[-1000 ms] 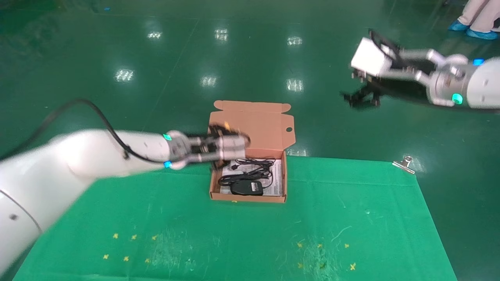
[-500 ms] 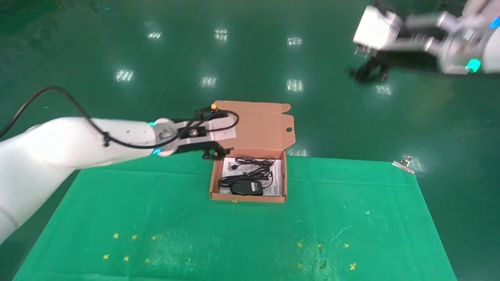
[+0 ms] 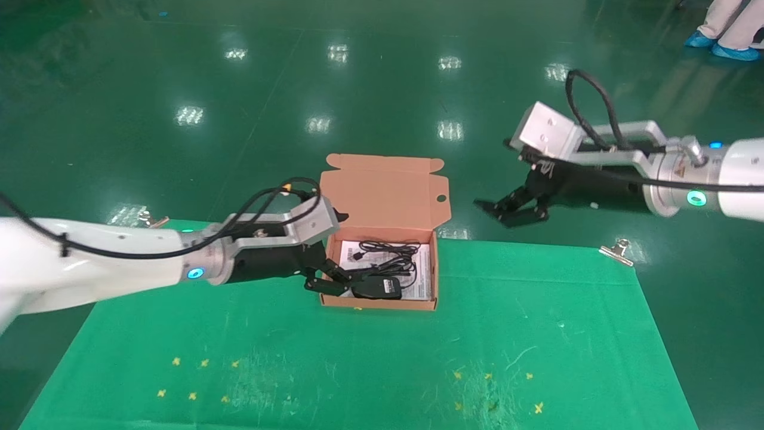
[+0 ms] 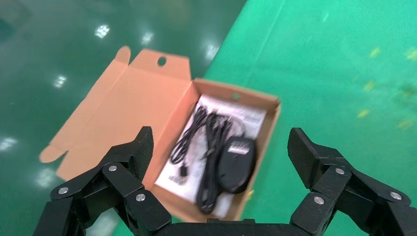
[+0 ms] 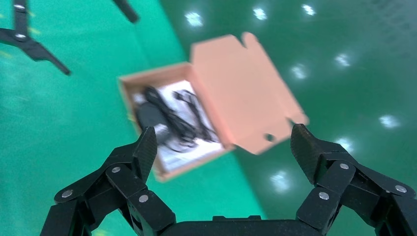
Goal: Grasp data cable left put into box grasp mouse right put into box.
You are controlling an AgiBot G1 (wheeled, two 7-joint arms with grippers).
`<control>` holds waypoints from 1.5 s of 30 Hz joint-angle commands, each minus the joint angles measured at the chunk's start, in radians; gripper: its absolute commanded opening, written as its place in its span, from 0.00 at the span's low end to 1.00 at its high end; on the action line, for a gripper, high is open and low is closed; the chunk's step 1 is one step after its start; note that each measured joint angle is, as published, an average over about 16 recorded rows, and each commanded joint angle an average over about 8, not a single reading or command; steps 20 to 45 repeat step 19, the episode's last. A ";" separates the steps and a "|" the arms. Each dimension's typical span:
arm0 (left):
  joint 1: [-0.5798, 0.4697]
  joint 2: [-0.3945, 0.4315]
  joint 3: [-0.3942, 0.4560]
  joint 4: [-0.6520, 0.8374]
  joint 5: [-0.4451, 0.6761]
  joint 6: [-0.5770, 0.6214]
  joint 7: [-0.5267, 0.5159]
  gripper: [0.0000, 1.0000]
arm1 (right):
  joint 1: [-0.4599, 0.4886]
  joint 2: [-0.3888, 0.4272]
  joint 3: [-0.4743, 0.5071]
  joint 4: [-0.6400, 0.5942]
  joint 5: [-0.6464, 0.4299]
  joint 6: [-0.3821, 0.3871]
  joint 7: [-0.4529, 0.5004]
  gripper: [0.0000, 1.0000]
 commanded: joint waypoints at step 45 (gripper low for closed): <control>0.199 -0.217 -0.296 -0.210 -0.283 0.315 -0.069 1.00 | -0.317 0.070 0.370 0.074 0.317 -0.310 -0.104 1.00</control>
